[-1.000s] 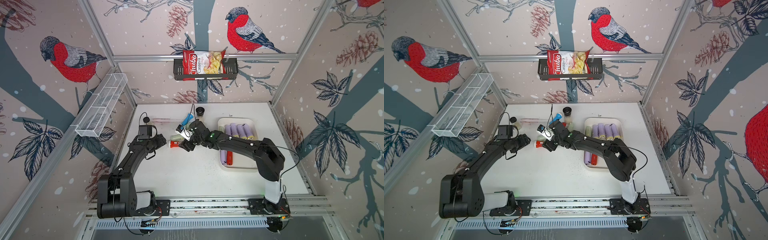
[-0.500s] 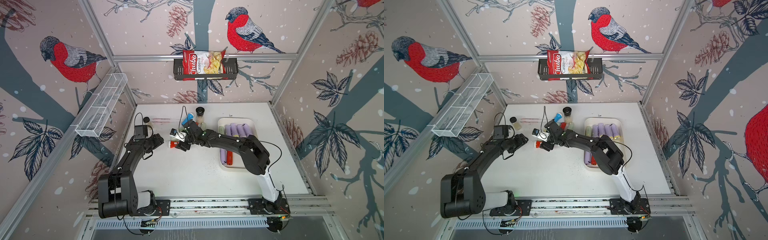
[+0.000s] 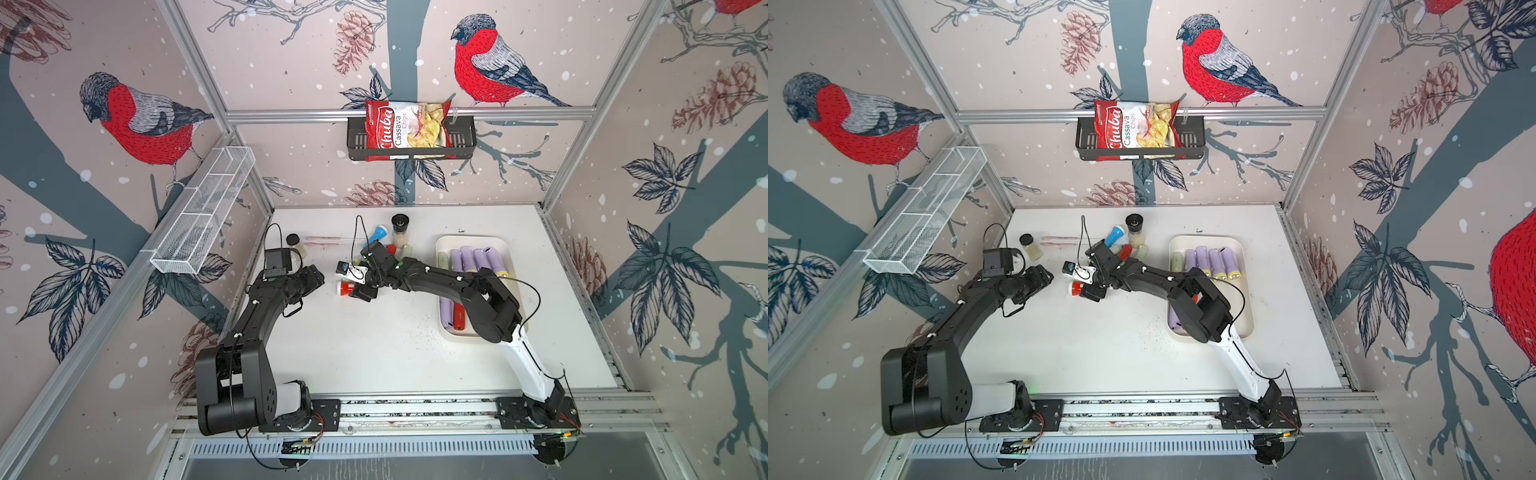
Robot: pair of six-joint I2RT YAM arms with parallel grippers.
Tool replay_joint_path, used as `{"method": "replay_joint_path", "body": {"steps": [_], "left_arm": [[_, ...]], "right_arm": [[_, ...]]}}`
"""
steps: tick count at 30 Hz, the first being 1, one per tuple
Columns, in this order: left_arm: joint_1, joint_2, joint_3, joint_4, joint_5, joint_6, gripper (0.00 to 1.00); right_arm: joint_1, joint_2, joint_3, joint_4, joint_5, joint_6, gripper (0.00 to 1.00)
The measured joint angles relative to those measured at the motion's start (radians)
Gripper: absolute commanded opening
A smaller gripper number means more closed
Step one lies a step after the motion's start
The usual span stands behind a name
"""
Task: Put the flashlights into the storage boxes
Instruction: Pick up the flashlight from the center of the board.
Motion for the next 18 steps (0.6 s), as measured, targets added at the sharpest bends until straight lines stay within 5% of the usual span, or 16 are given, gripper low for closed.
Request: {"method": "replay_joint_path", "body": {"steps": [13,18], "left_arm": [[0.003,0.005,0.002,0.0,0.002,0.012,0.73],[0.003,0.005,0.002,-0.001,0.004,0.018,0.73]], "right_arm": [[-0.003,0.104,0.106,-0.072,0.0,-0.034,0.67],[0.0,0.127,0.137,-0.085,-0.002,-0.047,0.57]]}}
